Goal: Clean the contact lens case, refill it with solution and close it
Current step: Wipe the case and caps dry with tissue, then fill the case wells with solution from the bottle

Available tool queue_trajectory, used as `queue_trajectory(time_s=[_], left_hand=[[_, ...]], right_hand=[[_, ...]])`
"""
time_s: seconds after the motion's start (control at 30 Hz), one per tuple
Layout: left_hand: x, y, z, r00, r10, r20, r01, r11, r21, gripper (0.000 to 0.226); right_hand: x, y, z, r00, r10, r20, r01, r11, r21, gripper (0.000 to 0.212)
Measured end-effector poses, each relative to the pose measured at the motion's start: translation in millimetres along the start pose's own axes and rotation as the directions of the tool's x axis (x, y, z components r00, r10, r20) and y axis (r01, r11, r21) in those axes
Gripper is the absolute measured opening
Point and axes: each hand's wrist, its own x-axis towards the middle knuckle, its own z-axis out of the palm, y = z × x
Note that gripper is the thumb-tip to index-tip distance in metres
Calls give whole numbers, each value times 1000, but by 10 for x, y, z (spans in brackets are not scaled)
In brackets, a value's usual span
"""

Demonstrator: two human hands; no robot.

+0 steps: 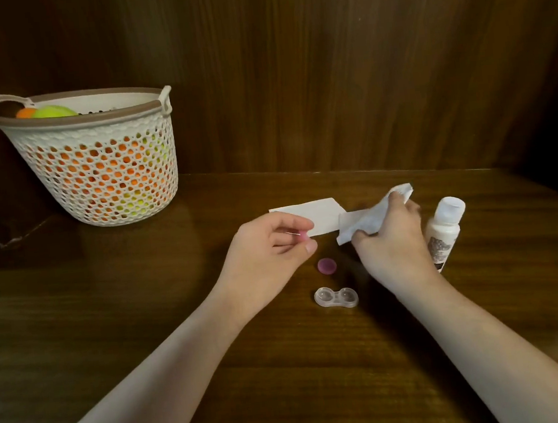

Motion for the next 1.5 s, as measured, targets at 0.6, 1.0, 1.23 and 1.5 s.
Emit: queue_trajectory(time_s=[0.6,1.0,1.23,1.5], left_hand=[[5,-13,-19,1000,20,1,-20,961,275,12],[36,-103,-142,1000,18,17,-23,916,401,9],[44,-138,-122,989,-40,142,-26,900,435,10],[27,-139,-123,971,-17,237,-91,895,438,14]], right_hand=[[-15,30,130,995,-59,83,84,936,-343,102],[-79,-7,-74,845,-358,398,380,925,26,15],[-64,42,-65,828,-323,459,365,931,-3,11],[-6,78,-196,841,-230,489,328,936,-124,24]])
